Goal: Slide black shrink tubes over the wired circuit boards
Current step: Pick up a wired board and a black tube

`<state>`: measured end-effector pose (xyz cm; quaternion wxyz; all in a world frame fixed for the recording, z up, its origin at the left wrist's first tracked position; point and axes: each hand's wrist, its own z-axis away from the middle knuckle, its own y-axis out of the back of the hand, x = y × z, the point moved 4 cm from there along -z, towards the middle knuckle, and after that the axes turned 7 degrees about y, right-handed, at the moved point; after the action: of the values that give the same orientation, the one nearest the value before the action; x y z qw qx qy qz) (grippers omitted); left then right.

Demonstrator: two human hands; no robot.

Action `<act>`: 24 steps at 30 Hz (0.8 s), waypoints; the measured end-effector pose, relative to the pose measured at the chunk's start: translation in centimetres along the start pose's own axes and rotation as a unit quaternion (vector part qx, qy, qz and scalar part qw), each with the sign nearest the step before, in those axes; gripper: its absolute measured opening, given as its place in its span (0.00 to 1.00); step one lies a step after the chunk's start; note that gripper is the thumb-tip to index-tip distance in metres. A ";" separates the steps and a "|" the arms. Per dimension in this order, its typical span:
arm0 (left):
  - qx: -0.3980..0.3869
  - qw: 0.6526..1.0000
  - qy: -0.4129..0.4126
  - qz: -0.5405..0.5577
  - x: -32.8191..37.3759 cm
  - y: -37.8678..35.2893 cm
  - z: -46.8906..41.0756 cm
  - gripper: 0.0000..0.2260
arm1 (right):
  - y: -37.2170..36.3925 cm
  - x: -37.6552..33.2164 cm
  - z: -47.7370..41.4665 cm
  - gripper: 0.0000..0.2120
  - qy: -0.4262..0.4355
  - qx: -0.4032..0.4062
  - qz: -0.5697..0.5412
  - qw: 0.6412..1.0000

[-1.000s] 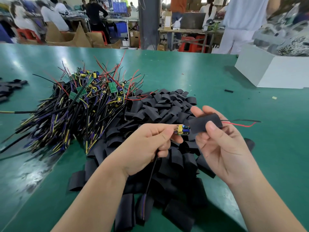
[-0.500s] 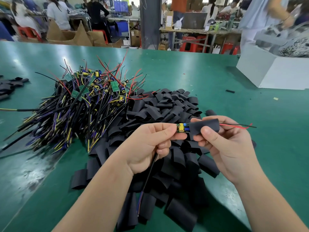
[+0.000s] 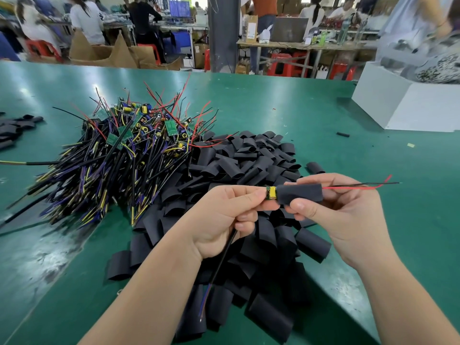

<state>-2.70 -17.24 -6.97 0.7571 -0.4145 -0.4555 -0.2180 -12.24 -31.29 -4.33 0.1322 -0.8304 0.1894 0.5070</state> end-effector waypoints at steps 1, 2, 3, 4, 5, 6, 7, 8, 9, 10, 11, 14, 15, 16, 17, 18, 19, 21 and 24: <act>0.002 1.000 -0.007 -0.008 0.0 -0.2 0.0 0.10 | -0.2 0.1 0.1 0.16 0.002 0.009 0.001 1.000; 0.007 1.000 -0.016 -0.018 -0.1 -0.3 0.0 0.09 | -0.3 0.3 0.1 0.14 0.003 0.020 -0.002 1.000; 0.017 0.999 -0.027 -0.034 -0.1 -0.4 0.0 0.08 | -0.5 0.5 0.2 0.11 0.001 0.030 -0.009 1.000; 0.029 0.997 -0.038 -0.055 0.0 -0.4 0.1 0.07 | -0.7 0.6 0.4 0.09 -0.002 0.038 -0.021 0.999; 0.041 0.995 -0.048 -0.076 0.0 -0.5 0.1 0.07 | -0.9 0.7 0.5 0.08 -0.007 0.043 -0.037 0.998; 0.050 0.993 -0.056 -0.090 0.0 -0.5 0.1 0.07 | -1.1 0.8 0.5 0.08 -0.011 0.046 -0.051 0.998; 0.058 0.992 -0.059 -0.092 0.0 -0.5 0.1 0.06 | -1.3 0.9 0.6 0.08 -0.014 0.046 -0.058 0.997; 0.065 0.993 -0.059 -0.084 0.0 -0.4 0.1 0.05 | -1.5 0.9 0.7 0.09 -0.015 0.041 -0.056 0.997; 0.075 0.993 -0.057 -0.075 0.0 -0.2 0.0 0.07 | -1.7 0.9 0.7 0.10 -0.017 0.035 -0.049 0.998; 0.090 0.992 -0.049 -0.068 -0.1 0.0 0.0 0.10 | -1.9 1.0 0.7 0.12 -0.023 0.029 -0.042 0.998; 0.103 0.992 -0.042 -0.063 -0.1 0.3 -0.1 0.11 | -2.1 1.2 0.8 0.14 -0.032 0.023 -0.041 0.998; 0.115 0.992 -0.038 -0.034 0.1 0.5 -0.1 0.09 | -3.2 1.8 1.2 0.28 -0.073 -0.002 -0.099 0.992; 0.106 0.993 -0.041 -0.020 0.2 0.3 -0.1 0.08 | -3.5 1.8 1.2 0.30 -0.092 0.006 -0.153 0.984; 0.092 0.995 -0.039 -0.008 0.3 0.1 0.0 0.07 | -3.5 1.8 1.1 0.30 -0.111 0.030 -0.208 0.971; 0.080 0.996 -0.035 -0.001 0.4 0.0 0.0 0.09 | -3.1 1.8 0.7 0.28 -0.126 0.066 -0.253 0.957; 0.074 0.997 -0.030 0.003 0.4 0.0 0.1 0.11 | -2.2 1.6 0.3 0.25 -0.141 0.108 -0.279 0.944; 0.080 0.996 -0.027 0.004 0.5 0.2 0.1 0.11 | -0.9 1.5 -0.2 0.19 -0.153 0.146 -0.283 0.935; 0.114 0.993 -0.034 0.002 0.7 1.0 0.1 0.04 | 2.5 1.0 -1.1 0.08 -0.154 0.195 -0.248 0.936; 0.191 0.979 -0.065 -0.006 1.2 2.5 0.2 0.04 | 9.0 0.8 -1.5 0.06 -0.139 0.259 -0.079 0.953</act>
<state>-0.40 -15.59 -6.92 0.7896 -0.2727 -0.5399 -0.1037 -14.75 -40.16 -4.60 0.4072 -0.7012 0.2277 0.5391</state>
